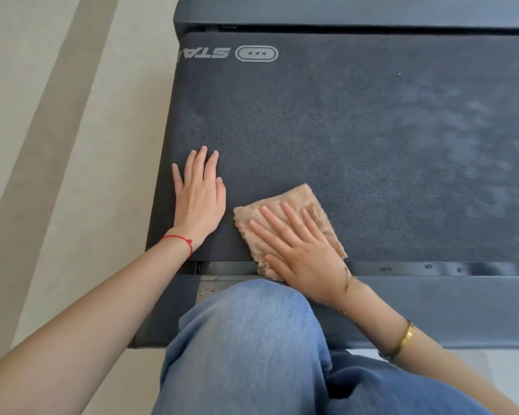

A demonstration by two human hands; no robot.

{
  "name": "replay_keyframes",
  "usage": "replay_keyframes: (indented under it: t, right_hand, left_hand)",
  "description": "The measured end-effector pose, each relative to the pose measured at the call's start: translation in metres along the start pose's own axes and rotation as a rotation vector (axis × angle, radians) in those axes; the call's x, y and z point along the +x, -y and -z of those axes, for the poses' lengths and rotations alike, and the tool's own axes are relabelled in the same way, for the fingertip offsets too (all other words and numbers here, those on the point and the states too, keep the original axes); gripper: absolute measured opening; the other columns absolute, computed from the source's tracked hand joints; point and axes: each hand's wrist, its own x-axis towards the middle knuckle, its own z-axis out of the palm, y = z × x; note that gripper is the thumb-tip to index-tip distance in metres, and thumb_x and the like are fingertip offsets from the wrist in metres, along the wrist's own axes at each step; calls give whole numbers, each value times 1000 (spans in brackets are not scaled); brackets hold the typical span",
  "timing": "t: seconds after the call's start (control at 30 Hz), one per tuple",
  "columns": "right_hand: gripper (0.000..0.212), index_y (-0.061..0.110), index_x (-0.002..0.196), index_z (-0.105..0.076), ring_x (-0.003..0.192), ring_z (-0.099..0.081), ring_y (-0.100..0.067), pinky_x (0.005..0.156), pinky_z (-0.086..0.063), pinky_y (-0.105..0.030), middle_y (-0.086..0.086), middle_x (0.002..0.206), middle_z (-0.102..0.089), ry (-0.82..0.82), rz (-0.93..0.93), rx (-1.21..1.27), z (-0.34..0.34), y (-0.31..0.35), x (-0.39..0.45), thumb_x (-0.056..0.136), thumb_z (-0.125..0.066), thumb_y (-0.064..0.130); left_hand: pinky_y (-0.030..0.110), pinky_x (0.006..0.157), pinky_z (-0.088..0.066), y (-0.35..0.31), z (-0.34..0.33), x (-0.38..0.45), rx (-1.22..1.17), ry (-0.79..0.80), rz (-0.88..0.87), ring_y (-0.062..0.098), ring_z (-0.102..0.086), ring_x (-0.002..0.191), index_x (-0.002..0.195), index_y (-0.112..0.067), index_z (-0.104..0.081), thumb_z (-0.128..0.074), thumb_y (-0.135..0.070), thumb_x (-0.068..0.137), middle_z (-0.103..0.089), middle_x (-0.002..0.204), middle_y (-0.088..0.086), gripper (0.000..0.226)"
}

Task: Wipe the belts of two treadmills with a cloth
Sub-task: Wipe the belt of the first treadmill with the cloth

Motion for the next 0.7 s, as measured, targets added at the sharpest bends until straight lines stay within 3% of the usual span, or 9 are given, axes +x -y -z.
replay_keyframes:
  t: [0.13, 0.27, 0.33, 0.53, 0.6, 0.7]
  right_hand:
    - [58, 35, 156, -13, 153, 0, -29, 122, -8, -51, 7, 165, -8, -22, -264, 0, 6, -47, -36, 101, -20, 52]
    - [58, 37, 156, -3, 152, 9, -31, 122, 3, -50, 5, 166, 3, -43, -471, 43, 10, -63, -20, 102, -21, 50]
    - [58, 36, 156, -2, 151, 10, -35, 121, 4, -54, 3, 166, 4, -43, -463, 58, 10, -50, -3, 103, -26, 45]
    - [58, 34, 157, -11, 153, 0, -29, 123, -1, -49, 7, 165, -7, -22, -37, 31, 4, -17, 19, 102, -22, 50]
    - [62, 35, 157, -10, 153, -1, -26, 123, -1, -48, 8, 165, -6, -35, -86, 24, 9, -49, 23, 101, -28, 54]
    - [63, 36, 157, -2, 152, 8, -27, 122, 7, -47, 6, 166, 3, -66, -363, 74, 26, -109, 58, 102, -27, 53]
  left_hand:
    - [58, 122, -5, -7, -3, 4, 11, -2, 15, 27, -13, 153, 154, -12, -29, -35, -20, 104, -21, 164, 9, 51]
    - [58, 123, -7, -10, -7, 3, 33, -34, 28, 28, -15, 153, 154, -13, -30, -34, -20, 104, -23, 163, 10, 52]
    - [58, 122, -8, -11, -8, 3, 40, -37, 34, 28, -15, 153, 154, -13, -30, -33, -20, 103, -24, 163, 10, 52]
    - [57, 123, -9, -11, -7, 2, 41, -39, 35, 27, -16, 153, 154, -14, -30, -34, -21, 104, -24, 163, 9, 52]
    - [57, 123, -8, -12, -7, 2, 37, -33, 37, 27, -17, 152, 154, -13, -31, -35, -21, 103, -25, 163, 9, 51]
    - [58, 122, -11, -10, -5, 6, 40, -34, 34, 30, -22, 150, 151, -10, -36, -39, -19, 101, -31, 159, 12, 50]
